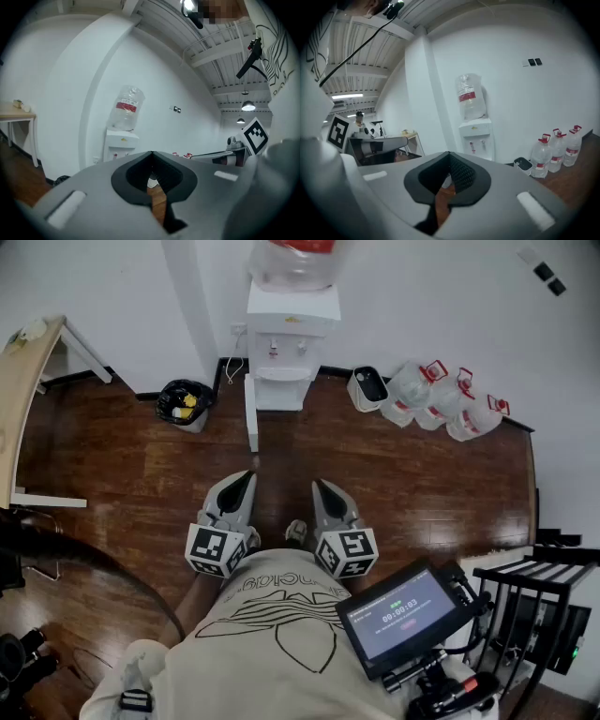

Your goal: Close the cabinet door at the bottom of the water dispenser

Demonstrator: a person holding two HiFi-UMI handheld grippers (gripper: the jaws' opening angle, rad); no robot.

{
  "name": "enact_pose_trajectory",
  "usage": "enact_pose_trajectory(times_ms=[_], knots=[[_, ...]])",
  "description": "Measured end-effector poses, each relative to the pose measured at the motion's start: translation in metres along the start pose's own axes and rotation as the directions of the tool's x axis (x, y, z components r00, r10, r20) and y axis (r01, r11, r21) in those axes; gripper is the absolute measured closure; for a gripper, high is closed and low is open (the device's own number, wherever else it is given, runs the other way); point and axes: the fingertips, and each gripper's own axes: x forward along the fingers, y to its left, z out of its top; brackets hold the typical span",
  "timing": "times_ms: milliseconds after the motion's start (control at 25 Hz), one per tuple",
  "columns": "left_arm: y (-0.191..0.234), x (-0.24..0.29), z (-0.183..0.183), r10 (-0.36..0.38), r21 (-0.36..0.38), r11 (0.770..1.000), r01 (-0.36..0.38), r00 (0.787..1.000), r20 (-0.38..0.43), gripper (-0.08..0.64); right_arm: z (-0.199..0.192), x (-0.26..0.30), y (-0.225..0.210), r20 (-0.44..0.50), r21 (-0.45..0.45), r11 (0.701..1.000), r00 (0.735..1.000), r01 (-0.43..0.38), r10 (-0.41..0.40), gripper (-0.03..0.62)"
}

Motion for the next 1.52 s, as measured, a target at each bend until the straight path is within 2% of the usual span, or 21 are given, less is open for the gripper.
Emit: enact_pose_trajectory(times_ms=[280, 560, 680, 800, 880, 960, 1080, 1240, 1360, 1520], knots=[[0.044, -0.011, -0.007, 0.029, -0.020, 0.999, -0.029, 0.999, -0.029, 0.540, -0.004, 0.024, 0.013, -0.047, -0.011, 1.000, 0.999, 0.019, -0.019, 0.589], [0.092, -0.009, -0.056, 0.033, -0.025, 0.999, -0.036, 0.994, -0.107, 0.540, -0.007, 0.044, 0.014, -0.037, -0.042, 0.997, 0.997, 0.067, -0.068, 0.589], [0.116, -0.003, -0.051, 0.100, -0.023, 0.995, -0.101, 0.994, -0.049, 0.540, -0.014, 0.045, 0.000, -0.068, -0.020, 0.996, 0.994, 0.088, -0.089, 0.589], [0.132, 0.013, -0.028, 0.173, -0.006, 0.985, -0.173, 0.984, 0.033, 0.540, -0.014, 0.047, -0.027, -0.075, -0.011, 0.994, 0.992, 0.106, -0.106, 0.589], [0.139, 0.034, -0.017, 0.186, -0.013, 0.983, -0.185, 0.979, 0.087, 0.540, -0.019, 0.062, -0.051, -0.070, -0.016, 0.993, 0.991, 0.117, -0.118, 0.589], [0.143, 0.065, -0.023, 0.177, -0.009, 0.984, -0.177, 0.979, 0.101, 0.540, -0.035, 0.086, -0.075, -0.081, -0.009, 0.994, 0.990, 0.113, -0.113, 0.589], [0.141, 0.109, -0.053, 0.159, -0.031, 0.987, -0.157, 0.985, 0.062, 0.540, -0.057, 0.120, -0.108, -0.101, 0.001, 0.997, 0.991, 0.083, -0.082, 0.589], [0.139, 0.141, -0.103, 0.132, -0.049, 0.990, -0.134, 0.990, -0.045, 0.540, -0.075, 0.150, -0.150, -0.108, 0.013, 0.996, 0.991, 0.083, -0.081, 0.589], [0.145, 0.138, -0.148, 0.123, -0.046, 0.991, -0.129, 0.986, -0.117, 0.540, -0.106, 0.157, -0.176, -0.128, 0.011, 0.996, 0.987, 0.094, -0.092, 0.589], [0.180, 0.121, -0.210, 0.174, -0.051, 0.982, -0.182, 0.975, -0.137, 0.540, -0.178, 0.174, -0.220, -0.149, -0.004, 0.985, 0.974, 0.170, -0.168, 0.589]])
